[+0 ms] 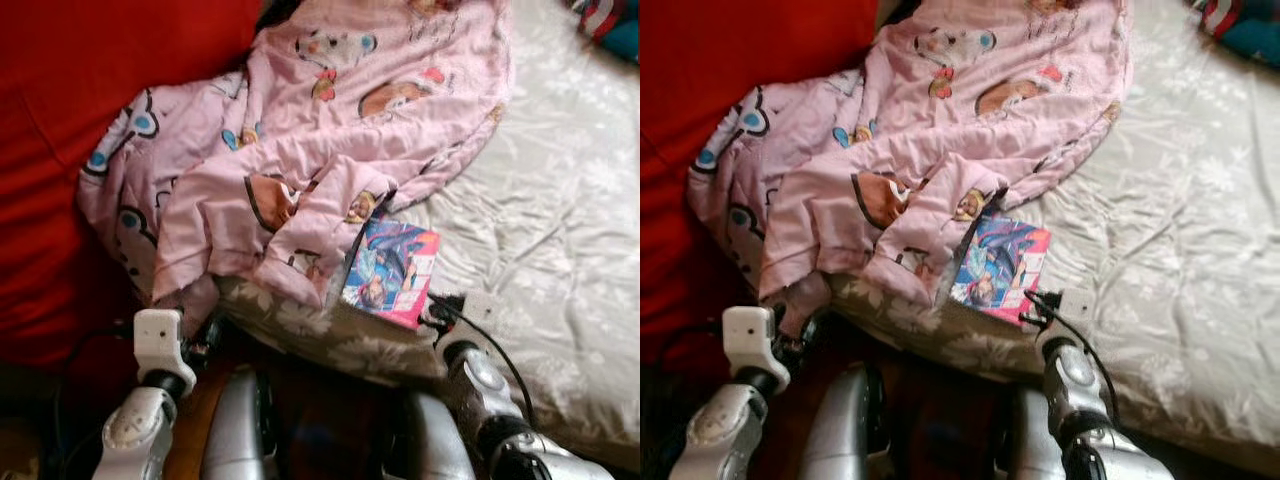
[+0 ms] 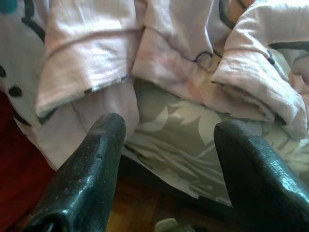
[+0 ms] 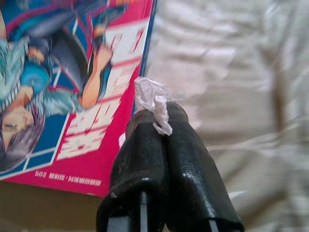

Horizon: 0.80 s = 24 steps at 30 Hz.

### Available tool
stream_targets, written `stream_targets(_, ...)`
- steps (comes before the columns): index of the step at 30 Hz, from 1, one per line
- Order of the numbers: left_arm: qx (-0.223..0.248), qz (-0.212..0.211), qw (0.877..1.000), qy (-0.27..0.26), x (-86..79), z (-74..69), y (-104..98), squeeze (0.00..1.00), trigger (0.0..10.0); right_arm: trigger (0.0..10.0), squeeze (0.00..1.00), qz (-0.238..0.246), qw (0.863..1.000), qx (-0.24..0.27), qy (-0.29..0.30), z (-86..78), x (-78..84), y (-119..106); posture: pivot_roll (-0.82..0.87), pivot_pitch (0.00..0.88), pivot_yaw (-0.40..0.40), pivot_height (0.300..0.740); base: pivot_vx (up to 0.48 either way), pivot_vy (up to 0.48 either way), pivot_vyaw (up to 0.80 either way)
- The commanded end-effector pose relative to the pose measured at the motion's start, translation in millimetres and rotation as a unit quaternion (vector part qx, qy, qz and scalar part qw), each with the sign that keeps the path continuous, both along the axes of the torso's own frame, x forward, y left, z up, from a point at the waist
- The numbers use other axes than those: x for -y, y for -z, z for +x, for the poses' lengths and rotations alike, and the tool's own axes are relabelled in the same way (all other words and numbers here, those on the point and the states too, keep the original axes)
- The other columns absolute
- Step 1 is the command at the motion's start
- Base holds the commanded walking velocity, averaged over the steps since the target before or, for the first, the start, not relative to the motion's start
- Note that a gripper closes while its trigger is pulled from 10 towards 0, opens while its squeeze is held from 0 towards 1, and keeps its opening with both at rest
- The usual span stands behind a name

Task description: Clean up the room

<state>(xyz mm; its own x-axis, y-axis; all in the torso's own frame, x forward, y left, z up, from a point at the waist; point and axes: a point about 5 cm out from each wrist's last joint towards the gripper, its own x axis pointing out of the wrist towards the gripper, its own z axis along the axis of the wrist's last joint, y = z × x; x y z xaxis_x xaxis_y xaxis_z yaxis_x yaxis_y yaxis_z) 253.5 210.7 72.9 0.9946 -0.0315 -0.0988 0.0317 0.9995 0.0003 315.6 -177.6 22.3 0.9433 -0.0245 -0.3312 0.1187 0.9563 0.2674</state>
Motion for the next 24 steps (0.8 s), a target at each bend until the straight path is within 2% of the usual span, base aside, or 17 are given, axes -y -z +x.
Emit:
stream_targets(1,-0.024,-0.002,1.000,-0.017,-5.2,-3.5,16.5,0.00,10.0,10.0,0.00,-0.011,1.000,0.002,0.002,-9.3,8.2,6.4,0.08,0.073,-0.073,0.604,0.000,0.000,0.00)
stream_targets(6,-0.054,-0.008,0.998,-0.028,-7.0,0.3,35.0,0.00,10.0,10.0,0.00,-0.029,1.000,0.007,0.004,-21.0,19.8,12.9,0.06,0.015,-0.078,0.604,0.000,0.000,0.00)
stream_targets(12,-0.117,-0.015,0.992,-0.055,-11.5,-2.1,66.0,0.00,10.0,10.0,0.00,-0.017,0.999,-0.048,0.010,-49.3,27.2,39.3,0.03,0.000,-0.080,0.604,0.000,0.000,0.00)
stream_targets(15,-0.148,-0.012,0.987,-0.059,-10.9,-4.5,79.2,0.00,10.0,10.0,0.00,-0.012,0.997,-0.080,0.009,-63.6,27.5,52.1,0.03,0.000,-0.078,0.604,0.000,0.000,0.00)
stream_targets(17,-0.160,-0.014,0.985,-0.060,-10.1,-5.1,83.6,0.00,10.0,10.0,0.00,-0.005,0.996,-0.089,0.013,-67.7,26.8,55.8,0.03,0.000,-0.072,0.608,0.000,0.000,0.00)
stream_targets(19,-0.187,-0.015,0.980,-0.063,-9.0,-7.3,93.5,0.00,10.0,10.0,0.00,-0.022,0.992,-0.124,-0.007,-77.1,22.9,65.1,0.02,0.000,-0.066,0.623,0.000,0.000,0.00)
stream_targets(24,-0.232,-0.017,0.970,-0.067,-8.2,-13.8,106.5,0.00,10.0,10.0,0.00,-0.035,0.984,-0.165,-0.048,-89.3,12.6,76.7,0.01,0.000,-0.060,0.658,0.000,0.000,0.00)
